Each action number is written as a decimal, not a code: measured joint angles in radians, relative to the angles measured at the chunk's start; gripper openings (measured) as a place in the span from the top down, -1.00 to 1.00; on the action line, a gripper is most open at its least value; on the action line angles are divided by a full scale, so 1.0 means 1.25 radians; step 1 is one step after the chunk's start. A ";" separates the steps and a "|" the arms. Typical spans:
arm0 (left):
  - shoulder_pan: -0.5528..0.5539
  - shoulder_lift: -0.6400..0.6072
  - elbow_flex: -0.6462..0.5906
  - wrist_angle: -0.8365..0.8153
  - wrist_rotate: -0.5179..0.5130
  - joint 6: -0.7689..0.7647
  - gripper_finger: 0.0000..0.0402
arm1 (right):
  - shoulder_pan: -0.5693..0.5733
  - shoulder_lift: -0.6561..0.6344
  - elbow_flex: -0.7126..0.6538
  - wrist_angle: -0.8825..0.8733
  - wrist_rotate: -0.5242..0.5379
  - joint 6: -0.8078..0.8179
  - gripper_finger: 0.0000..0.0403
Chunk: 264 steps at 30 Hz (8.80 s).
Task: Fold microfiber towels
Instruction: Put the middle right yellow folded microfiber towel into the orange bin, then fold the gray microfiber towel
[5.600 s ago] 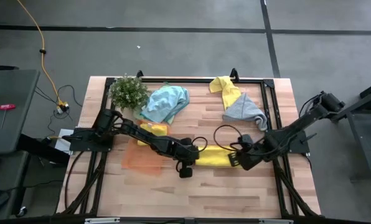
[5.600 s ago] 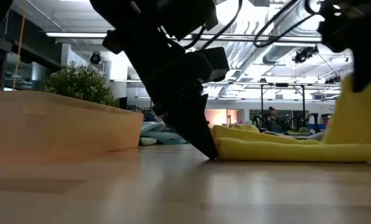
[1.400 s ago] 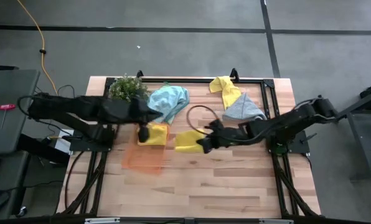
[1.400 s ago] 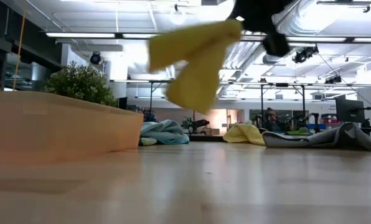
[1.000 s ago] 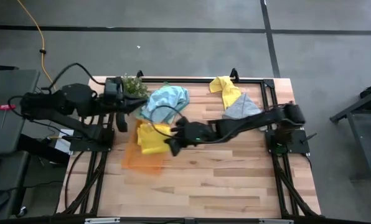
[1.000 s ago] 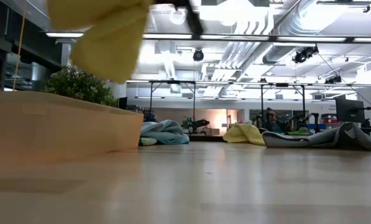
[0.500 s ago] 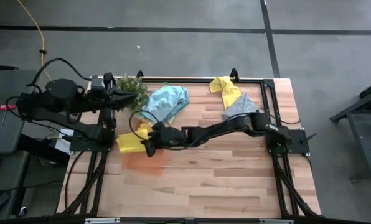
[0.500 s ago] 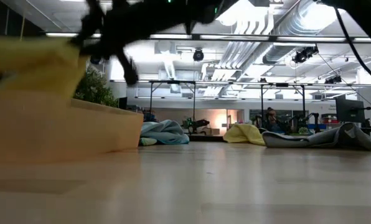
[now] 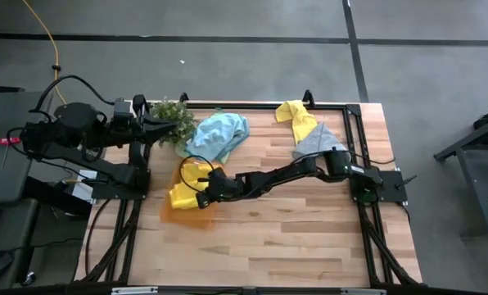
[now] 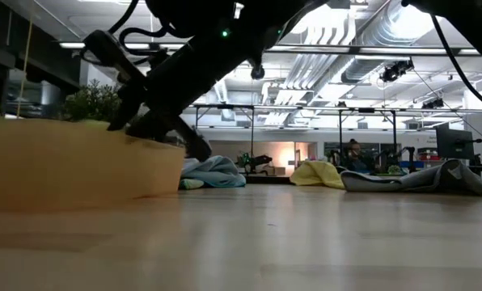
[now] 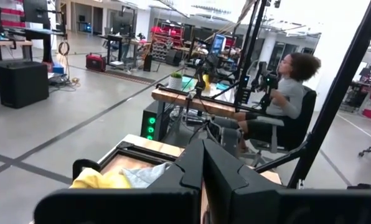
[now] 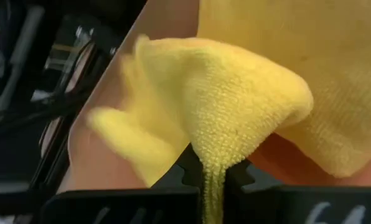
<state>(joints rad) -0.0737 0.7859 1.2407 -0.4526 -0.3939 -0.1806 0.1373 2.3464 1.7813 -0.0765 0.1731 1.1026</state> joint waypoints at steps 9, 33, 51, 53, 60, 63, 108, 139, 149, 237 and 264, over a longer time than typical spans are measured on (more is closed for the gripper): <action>0.000 0.001 0.000 0.000 0.000 -0.001 1.00 | 0.014 -0.010 0.000 -0.047 0.044 0.147 1.00; 0.000 0.000 0.001 -0.015 -0.002 0.000 1.00 | 0.011 -0.103 0.000 -0.231 0.048 -0.002 0.04; -0.020 0.004 -0.171 -0.112 -0.011 -0.094 1.00 | 0.020 -0.396 -0.157 -0.662 0.135 -0.477 0.15; -0.037 0.005 -0.251 -0.078 -0.011 -0.122 1.00 | 0.022 -0.478 -0.279 -0.621 0.111 -0.434 0.24; -0.091 0.123 -0.455 -0.023 0.029 -0.267 1.00 | 0.049 -0.783 -0.650 -0.364 0.081 -0.199 0.60; -0.094 0.238 -0.471 -0.031 0.101 -0.279 1.00 | 0.064 -0.873 -0.740 -0.281 0.109 -0.138 0.78; -0.198 0.512 -0.465 0.006 0.035 -0.815 1.00 | 0.066 -0.957 -0.800 -0.276 0.124 -0.216 1.00; -0.115 0.173 -0.262 0.178 -0.135 -0.227 1.00 | -0.434 -0.882 -0.901 -0.520 0.012 -0.302 0.02; -0.112 0.190 -0.261 0.210 -0.103 -0.263 1.00 | -0.456 -0.754 -0.901 -0.472 0.028 -0.329 0.02; 0.081 0.956 0.249 -0.407 0.398 -0.264 -0.11 | -0.030 -0.954 -0.762 -0.175 0.003 -0.183 -0.05; 0.042 1.088 0.245 -0.434 0.378 -0.271 0.33 | -0.029 -0.952 -0.762 -0.205 0.021 -0.169 -0.05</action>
<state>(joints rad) -0.0216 2.1464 1.5475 -0.9947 0.0792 -0.5190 0.1005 1.1561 0.8291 -0.3325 0.1995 0.8910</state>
